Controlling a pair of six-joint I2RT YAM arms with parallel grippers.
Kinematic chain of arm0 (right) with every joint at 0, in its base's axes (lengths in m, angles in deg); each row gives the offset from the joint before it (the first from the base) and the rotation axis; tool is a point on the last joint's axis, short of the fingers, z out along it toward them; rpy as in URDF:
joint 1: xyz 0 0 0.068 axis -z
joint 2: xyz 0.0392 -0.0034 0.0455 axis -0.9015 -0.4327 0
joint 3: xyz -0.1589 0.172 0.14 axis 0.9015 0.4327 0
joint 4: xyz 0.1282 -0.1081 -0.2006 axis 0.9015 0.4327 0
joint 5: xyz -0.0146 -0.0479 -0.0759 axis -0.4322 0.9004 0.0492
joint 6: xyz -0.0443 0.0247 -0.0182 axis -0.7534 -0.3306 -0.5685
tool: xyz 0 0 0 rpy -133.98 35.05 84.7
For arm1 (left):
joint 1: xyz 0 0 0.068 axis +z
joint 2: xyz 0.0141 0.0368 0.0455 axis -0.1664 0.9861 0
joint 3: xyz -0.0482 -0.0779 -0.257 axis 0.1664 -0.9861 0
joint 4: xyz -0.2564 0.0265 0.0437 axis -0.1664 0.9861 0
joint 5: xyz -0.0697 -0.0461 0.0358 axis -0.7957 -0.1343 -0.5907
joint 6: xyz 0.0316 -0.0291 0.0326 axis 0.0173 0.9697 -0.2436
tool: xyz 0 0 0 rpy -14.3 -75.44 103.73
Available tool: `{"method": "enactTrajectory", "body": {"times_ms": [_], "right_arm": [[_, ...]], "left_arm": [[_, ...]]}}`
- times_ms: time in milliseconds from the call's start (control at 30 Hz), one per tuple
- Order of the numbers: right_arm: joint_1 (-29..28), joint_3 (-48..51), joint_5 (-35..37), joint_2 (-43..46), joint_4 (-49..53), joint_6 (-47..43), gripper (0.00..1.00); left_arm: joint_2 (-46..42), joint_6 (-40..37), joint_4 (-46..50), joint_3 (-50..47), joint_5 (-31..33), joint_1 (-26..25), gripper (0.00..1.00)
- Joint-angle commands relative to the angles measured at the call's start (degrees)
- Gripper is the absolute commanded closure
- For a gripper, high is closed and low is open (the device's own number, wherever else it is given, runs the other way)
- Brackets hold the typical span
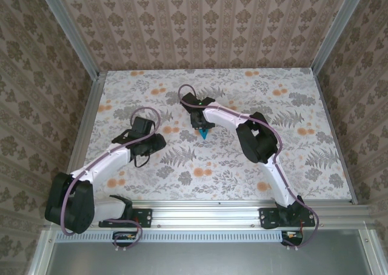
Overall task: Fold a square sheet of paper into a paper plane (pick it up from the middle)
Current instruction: Move the paper plane to the center of the table, then reset both arms
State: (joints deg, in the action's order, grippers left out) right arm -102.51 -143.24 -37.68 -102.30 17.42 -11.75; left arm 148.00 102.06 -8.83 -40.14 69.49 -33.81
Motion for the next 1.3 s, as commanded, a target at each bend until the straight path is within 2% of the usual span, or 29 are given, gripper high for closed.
{"method": "enactTrajectory", "body": {"times_ms": [0,200,400,500,600,633,667,700,967,1100,1267], "right_arm": [[-0.17,-0.87,1.07,5.05,3.14,-1.22,0.65],[0.23,3.98,2.95,17.81,0.89,-1.66,0.4],[3.06,16.36,3.58,33.54,-6.94,-2.61,0.28],[6.0,26.1,5.48,43.05,-14.06,-5.08,0.2],[10.02,36.14,7.71,52.67,-21.72,-9.81,0.02],[11.81,39.25,7.94,55.72,-23.31,-10.83,0.0],[13.82,41.56,7.76,57.9,-24.28,-11.47,0.0],[16.17,44.06,7.47,60.27,-25.05,-11.86,0.0],[32.5,66.02,12.27,73.41,-37.28,-13.38,0.0],[38.21,75.14,11.42,74.45,-45.82,-13.84,0.0],[39.12,80.65,9.26,69.26,-56.37,-19.96,0.0]], "left_arm": [[-0.71,-1.16,2.55,2.51,2.06,0.59,0.53],[-0.85,-3.75,6.8,7.67,6.74,1.18,0.46],[-2.17,-6.29,8.73,11.15,11.04,3.69,0.35],[-3.84,-8.15,8.65,11.26,14.46,5.67,0.26],[-5.84,-11.39,6.92,10.09,18.26,8.1,0.15],[-6.47,-12.77,6.03,9.47,18.78,9.11,0.1],[-7.08,-13.56,5.49,8.94,19.63,9.93,0.01],[-7.86,-14.42,4.64,8.12,21.04,10.67,0.0],[-11.84,-22.32,-8.57,-1.5,28.48,15.44,0.0],[-11.54,-28.0,-17.77,-6.37,27.7,17.11,0.0],[-9.82,-33.24,-25.94,-9.92,21.62,20.94,0.0]]}}
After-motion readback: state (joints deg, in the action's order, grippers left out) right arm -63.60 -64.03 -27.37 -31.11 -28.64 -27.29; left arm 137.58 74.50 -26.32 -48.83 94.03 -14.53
